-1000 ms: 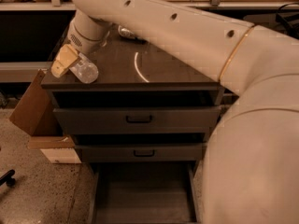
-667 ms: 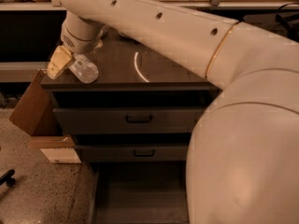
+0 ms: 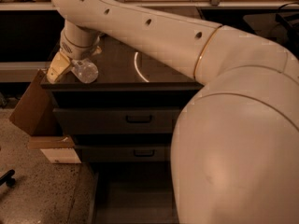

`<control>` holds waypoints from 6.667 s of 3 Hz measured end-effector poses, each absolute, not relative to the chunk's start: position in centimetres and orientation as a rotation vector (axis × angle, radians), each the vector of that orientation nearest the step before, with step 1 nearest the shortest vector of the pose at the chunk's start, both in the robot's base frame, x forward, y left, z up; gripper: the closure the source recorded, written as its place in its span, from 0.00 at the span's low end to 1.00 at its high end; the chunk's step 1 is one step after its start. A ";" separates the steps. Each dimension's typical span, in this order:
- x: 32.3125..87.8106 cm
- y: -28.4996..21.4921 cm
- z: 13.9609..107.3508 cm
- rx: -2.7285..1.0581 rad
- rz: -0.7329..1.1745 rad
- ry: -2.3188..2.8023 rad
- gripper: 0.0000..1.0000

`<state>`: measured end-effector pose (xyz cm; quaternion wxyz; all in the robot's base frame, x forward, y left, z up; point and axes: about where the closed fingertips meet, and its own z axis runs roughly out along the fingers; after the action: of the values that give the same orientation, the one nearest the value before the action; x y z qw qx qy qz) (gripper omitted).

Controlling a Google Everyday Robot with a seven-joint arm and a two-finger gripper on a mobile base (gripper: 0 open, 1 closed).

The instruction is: Place blue plastic bottle into bottom drawer

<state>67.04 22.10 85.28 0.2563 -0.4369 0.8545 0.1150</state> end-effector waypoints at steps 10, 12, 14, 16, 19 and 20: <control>53.8 12.7 82.2 -1.441 0.563 1.893 1.00; 52.0 10.6 78.4 -1.442 0.596 1.951 1.00; 48.9 7.3 73.1 -1.604 0.655 1.904 1.00; 45.7 2.5 64.0 -1.558 0.701 2.017 1.00; 44.9 0.4 57.6 -1.447 0.685 2.121 1.00; 45.1 0.2 53.3 -1.479 0.696 2.168 1.00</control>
Offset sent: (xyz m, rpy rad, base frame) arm 0.0117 0.0031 -0.0147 0.0468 0.0048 -0.0123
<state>45.06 0.22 53.27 0.2115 -0.5323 0.7804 0.2507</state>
